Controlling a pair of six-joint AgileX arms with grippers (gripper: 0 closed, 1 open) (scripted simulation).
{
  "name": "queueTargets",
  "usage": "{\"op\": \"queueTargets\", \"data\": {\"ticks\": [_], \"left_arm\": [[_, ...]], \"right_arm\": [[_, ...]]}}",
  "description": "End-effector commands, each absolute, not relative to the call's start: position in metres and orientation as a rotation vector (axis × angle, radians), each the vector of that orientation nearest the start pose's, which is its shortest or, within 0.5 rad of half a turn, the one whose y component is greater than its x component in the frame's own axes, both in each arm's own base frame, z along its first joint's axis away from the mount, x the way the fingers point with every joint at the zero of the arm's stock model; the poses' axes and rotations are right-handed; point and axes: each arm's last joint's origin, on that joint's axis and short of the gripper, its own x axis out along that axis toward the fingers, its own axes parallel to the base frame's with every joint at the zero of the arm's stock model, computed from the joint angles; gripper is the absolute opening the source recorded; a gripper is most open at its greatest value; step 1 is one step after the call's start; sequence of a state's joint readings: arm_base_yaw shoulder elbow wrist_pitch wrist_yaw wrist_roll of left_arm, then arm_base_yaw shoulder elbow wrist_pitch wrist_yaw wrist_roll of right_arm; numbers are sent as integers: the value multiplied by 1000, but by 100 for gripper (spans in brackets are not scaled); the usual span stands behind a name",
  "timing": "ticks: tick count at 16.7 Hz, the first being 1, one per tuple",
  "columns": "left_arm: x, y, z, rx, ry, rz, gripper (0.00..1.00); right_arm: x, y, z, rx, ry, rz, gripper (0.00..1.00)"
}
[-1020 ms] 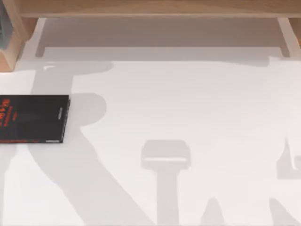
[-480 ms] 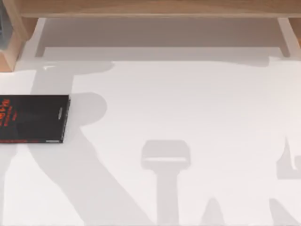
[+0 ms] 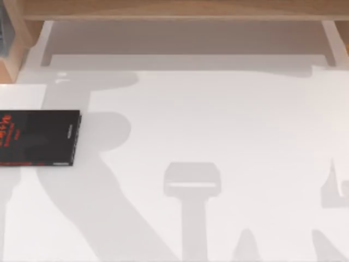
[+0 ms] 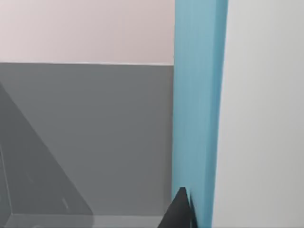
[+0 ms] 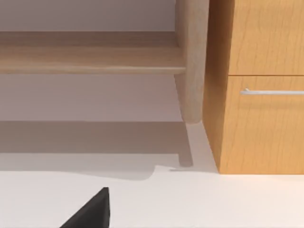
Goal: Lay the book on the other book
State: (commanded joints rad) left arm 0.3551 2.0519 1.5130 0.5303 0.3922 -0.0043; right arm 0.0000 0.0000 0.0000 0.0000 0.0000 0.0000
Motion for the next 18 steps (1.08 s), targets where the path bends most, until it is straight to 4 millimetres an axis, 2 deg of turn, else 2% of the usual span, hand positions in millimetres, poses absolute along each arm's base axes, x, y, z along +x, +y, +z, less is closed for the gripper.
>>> {"op": "queueTargets", "data": {"ticks": [5,8,11,14,18], "left_arm": [[458,159,260,-6,-3,-15,0],[442,149,274,98,-34,24,0],[414,134,282,277,-45,93,0],[379,118,282,511,-20,168,0],[331,94,257,853,94,207,0]], "right_arm": [[106,-1,160,0,0,0,100],[106,-1,160,0,0,0,100],[106,-1,160,0,0,0,100],[106,-1,160,0,0,0,100],[106,-1,160,0,0,0,100]]}}
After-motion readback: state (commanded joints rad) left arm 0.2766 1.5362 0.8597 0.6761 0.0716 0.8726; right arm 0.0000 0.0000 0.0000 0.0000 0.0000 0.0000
